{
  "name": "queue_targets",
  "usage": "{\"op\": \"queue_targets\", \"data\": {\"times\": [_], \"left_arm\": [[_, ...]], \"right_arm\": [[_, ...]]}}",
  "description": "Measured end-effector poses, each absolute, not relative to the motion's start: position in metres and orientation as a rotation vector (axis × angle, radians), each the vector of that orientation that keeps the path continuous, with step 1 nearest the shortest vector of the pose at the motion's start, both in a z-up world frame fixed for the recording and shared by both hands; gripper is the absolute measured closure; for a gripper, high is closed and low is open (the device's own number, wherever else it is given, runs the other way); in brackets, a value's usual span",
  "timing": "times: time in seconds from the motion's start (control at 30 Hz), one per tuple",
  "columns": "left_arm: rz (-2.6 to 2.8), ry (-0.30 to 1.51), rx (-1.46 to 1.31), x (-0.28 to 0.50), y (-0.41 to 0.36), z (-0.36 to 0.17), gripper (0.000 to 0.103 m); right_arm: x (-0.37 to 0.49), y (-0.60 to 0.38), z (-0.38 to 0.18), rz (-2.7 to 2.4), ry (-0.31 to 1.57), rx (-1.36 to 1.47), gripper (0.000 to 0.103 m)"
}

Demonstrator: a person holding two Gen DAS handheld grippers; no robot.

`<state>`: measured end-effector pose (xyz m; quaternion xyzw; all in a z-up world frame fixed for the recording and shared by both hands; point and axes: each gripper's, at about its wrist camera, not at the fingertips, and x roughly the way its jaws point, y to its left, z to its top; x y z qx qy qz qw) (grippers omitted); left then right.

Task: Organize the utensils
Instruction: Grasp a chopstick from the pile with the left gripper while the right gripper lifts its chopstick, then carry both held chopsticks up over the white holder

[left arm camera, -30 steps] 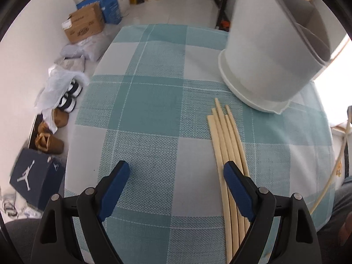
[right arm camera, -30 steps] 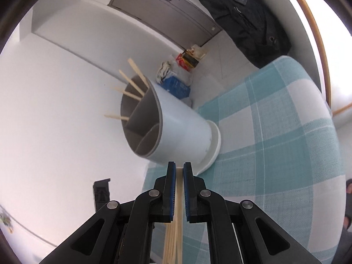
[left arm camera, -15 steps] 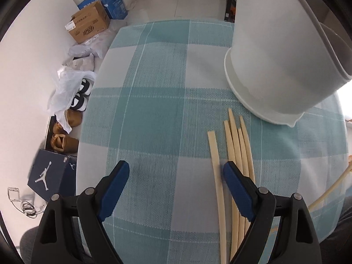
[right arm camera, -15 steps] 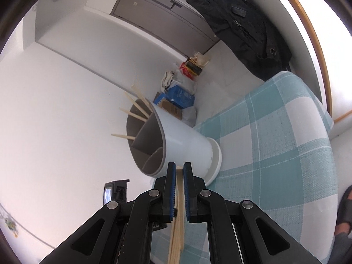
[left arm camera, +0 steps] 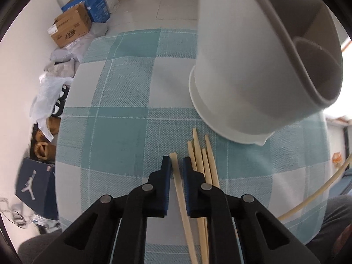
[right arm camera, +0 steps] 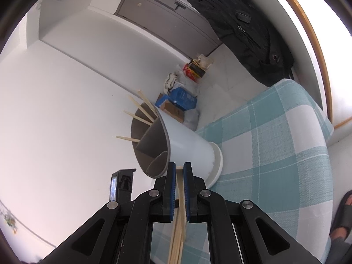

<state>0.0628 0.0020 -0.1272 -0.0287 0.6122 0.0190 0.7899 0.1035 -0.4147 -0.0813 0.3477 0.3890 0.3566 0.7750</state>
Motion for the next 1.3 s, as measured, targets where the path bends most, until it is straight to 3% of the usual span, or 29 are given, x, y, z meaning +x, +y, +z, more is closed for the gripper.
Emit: {"op": "queue_targets", "data": {"times": [0.23, 0.67, 1.3], "left_arm": [[0.047, 1.246, -0.126, 0.055, 0.006, -0.12, 0.101], [0.0, 0.949, -0.139, 0.013, 0.003, -0.038, 0.101], [-0.132, 0.832, -0.165, -0.013, 0.021, -0.006, 0.101]], "right_arm": [[0.103, -0.416, -0.084, 0.758, 0.848, 0.736, 0.097], [0.079, -0.409, -0.067, 0.789, 0.749, 0.651, 0.097], [0.024, -0.374, -0.012, 0.746, 0.572, 0.468, 0.097]]}}
